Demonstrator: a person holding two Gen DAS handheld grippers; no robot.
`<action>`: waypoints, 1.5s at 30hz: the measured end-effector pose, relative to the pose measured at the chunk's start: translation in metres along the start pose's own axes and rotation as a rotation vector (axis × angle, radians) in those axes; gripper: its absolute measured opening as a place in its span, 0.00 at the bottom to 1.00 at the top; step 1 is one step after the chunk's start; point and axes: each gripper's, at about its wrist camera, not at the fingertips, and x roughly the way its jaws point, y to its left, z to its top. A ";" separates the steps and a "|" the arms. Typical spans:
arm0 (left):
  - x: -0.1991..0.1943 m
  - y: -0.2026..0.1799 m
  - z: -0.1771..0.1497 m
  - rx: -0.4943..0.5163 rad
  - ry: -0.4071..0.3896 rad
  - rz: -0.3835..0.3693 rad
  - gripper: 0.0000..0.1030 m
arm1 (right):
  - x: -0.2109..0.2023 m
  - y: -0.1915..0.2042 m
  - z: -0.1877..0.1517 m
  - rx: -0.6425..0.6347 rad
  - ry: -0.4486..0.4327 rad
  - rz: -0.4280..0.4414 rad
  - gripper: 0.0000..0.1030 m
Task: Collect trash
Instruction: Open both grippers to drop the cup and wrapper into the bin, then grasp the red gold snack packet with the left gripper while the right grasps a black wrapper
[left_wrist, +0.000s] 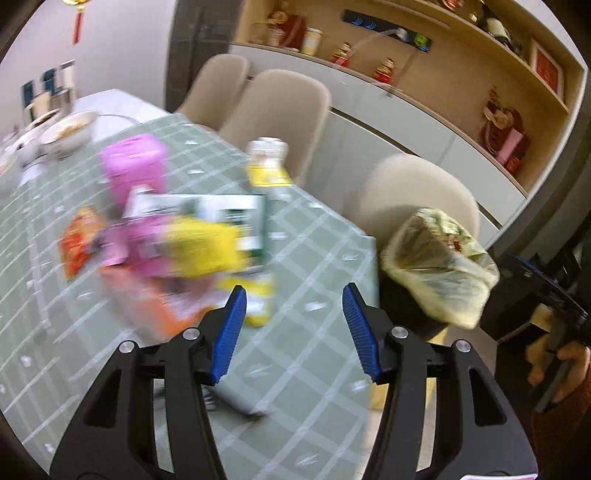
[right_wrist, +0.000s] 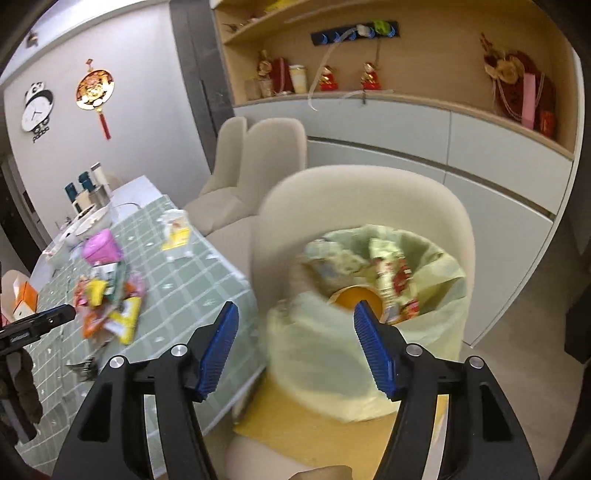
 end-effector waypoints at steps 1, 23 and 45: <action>-0.005 0.013 -0.003 -0.003 -0.008 0.010 0.50 | -0.003 0.010 -0.004 0.000 -0.006 -0.001 0.60; 0.056 0.253 0.040 0.196 0.069 0.035 0.53 | 0.005 0.191 -0.107 0.027 0.139 -0.035 0.60; 0.009 0.221 -0.004 0.038 0.204 -0.170 0.19 | 0.061 0.283 -0.111 -0.072 0.224 0.114 0.60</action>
